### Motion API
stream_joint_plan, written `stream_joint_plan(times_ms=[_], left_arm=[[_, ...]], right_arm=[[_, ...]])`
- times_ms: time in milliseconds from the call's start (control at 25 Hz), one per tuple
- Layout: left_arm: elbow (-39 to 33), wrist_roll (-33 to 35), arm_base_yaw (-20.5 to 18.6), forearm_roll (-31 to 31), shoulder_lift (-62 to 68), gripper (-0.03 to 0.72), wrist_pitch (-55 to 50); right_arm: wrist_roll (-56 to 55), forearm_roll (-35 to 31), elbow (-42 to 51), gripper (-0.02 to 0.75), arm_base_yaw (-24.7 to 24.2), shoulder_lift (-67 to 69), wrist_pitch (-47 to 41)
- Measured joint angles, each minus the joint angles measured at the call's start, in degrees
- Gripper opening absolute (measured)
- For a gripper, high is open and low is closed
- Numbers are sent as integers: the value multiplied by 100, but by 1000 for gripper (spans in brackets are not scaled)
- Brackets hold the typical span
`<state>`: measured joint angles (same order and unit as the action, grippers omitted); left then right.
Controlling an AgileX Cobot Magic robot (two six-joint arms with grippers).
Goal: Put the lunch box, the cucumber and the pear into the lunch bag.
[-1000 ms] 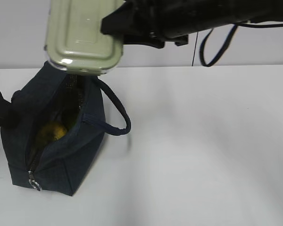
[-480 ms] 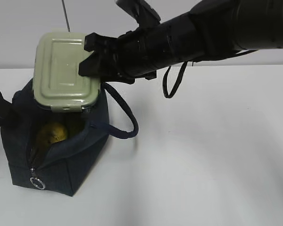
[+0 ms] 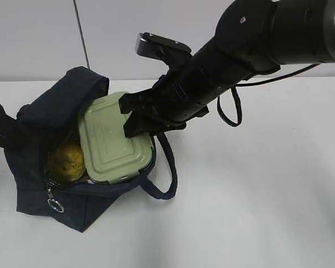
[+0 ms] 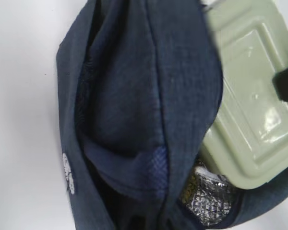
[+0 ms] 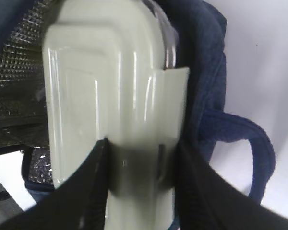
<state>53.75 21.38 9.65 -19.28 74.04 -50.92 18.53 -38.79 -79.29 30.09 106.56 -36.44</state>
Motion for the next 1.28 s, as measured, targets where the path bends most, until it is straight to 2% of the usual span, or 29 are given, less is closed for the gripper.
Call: stream_joint_plan(times_ms=[160,280,720,840,960,1040,1120,1200,1280], left_arm=[[0,0,0,0,0,2,5],[0,0,0,0,0,2,7],[0,0,0,30,0,2,36],[0,0,0,30,0,2,31],[-6,-5,0,30,0,2,31],[-18,-5,0,10,0,2,24],[-29,-5,0,10,0,2,24],[-29,-5,0,10,0,2,24],[-29,-5,0,10,0,2,24]], right_arm=[[-108,6,-34,266,0,28,-1],[78,-313,-121,266,24,158,-13],[95,-509,-1410,268,524,1004,-317],[95,-428,-1587,329,524,1090,-483],[148,-397,-1866,444,524,1099,-717],[148,-359,-2148,470,524,1076,-888],[62,-116,-2344,470,524,1041,-1017],[-253,412,-2568,470,524,964,-1190],[-795,1255,-2696,470,524,875,-1349]])
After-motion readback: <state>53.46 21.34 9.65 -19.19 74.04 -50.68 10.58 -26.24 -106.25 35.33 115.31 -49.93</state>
